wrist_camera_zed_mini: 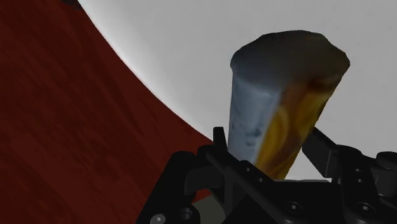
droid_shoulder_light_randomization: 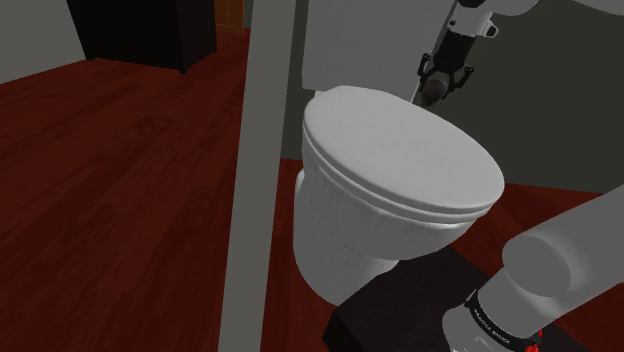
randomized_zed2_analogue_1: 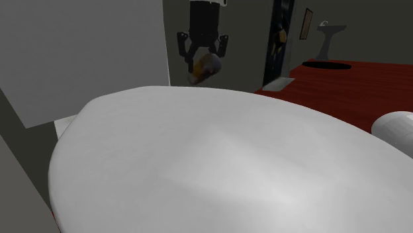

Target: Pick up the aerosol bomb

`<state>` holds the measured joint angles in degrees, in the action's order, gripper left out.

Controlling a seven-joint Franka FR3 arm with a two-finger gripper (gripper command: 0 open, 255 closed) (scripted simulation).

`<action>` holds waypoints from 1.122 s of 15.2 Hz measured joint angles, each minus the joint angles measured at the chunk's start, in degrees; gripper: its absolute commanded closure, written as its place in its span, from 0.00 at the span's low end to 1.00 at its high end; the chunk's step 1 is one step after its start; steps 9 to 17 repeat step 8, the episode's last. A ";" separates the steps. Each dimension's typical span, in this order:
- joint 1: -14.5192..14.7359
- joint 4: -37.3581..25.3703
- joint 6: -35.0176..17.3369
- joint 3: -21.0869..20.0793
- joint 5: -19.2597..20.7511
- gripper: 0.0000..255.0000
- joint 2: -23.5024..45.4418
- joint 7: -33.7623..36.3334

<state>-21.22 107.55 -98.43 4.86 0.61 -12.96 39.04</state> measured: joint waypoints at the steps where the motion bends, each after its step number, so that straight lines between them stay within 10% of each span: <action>1: -0.02 -0.70 0.62 0.04 0.00 1.00 0.08 -0.07; 17: 0.05 -7.65 6.13 0.00 -0.14 1.00 1.54 -0.05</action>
